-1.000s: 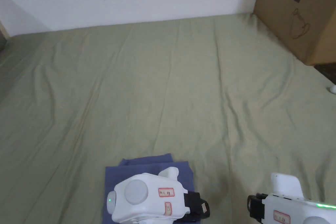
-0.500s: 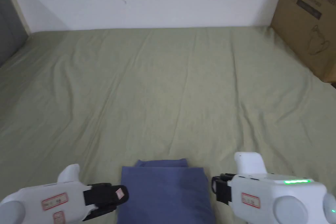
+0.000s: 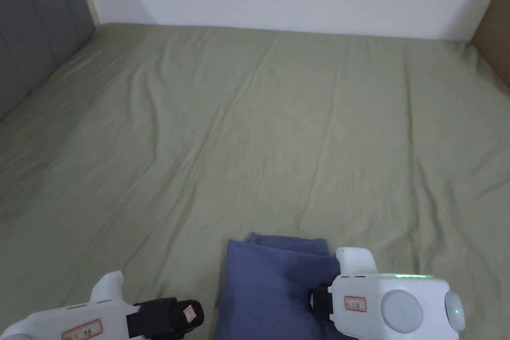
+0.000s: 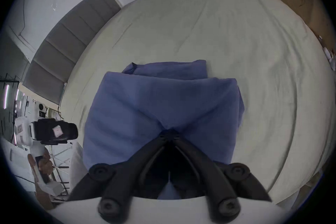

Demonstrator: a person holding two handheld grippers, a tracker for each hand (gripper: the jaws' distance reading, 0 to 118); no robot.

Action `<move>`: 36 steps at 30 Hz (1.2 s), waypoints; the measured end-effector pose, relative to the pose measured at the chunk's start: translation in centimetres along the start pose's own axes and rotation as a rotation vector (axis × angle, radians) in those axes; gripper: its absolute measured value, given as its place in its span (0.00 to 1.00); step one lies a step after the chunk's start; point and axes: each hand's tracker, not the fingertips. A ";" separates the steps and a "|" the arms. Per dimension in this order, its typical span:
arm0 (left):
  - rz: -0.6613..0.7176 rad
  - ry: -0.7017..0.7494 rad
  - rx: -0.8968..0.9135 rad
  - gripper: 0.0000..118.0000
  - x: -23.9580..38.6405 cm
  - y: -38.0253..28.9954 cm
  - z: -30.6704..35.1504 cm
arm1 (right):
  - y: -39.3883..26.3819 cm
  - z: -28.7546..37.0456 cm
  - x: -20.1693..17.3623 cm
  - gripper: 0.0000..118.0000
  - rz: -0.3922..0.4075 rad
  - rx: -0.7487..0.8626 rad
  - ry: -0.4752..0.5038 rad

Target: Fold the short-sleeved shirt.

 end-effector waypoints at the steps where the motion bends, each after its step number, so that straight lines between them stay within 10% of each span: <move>1: 0.001 -0.006 -0.010 0.60 0.2 0.3 -0.4 | -0.1 -0.1 -0.2 0.00 0.003 0.000 -0.007; 4: 0.012 -0.087 -0.068 1.00 0.5 1.2 -2.7 | -0.1 0.0 -0.2 0.00 0.014 0.003 -0.020; 16: 0.133 -0.204 -0.171 0.98 -0.9 3.6 -9.4 | -0.1 0.1 -0.1 0.00 -0.010 -0.003 -0.014; 18: 0.141 -0.242 -0.183 0.87 -0.7 3.7 -10.2 | 0.0 0.1 -0.1 0.00 -0.009 -0.008 -0.015; 20: 0.127 -0.257 -0.214 0.33 -0.3 3.4 -11.1 | 0.1 0.1 0.0 0.00 -0.016 -0.013 -0.009; 21: 0.092 -0.210 -0.241 0.27 0.0 3.1 -11.7 | 0.1 0.1 0.1 0.00 -0.023 -0.014 -0.008; 26: 0.183 -0.206 -0.240 0.27 -1.0 3.1 -11.5 | 0.2 0.4 0.5 0.00 -0.064 -0.010 0.018; 36: -0.090 0.004 -0.229 0.27 0.2 8.7 -6.2 | 0.8 1.9 0.6 0.00 -0.061 0.019 -0.039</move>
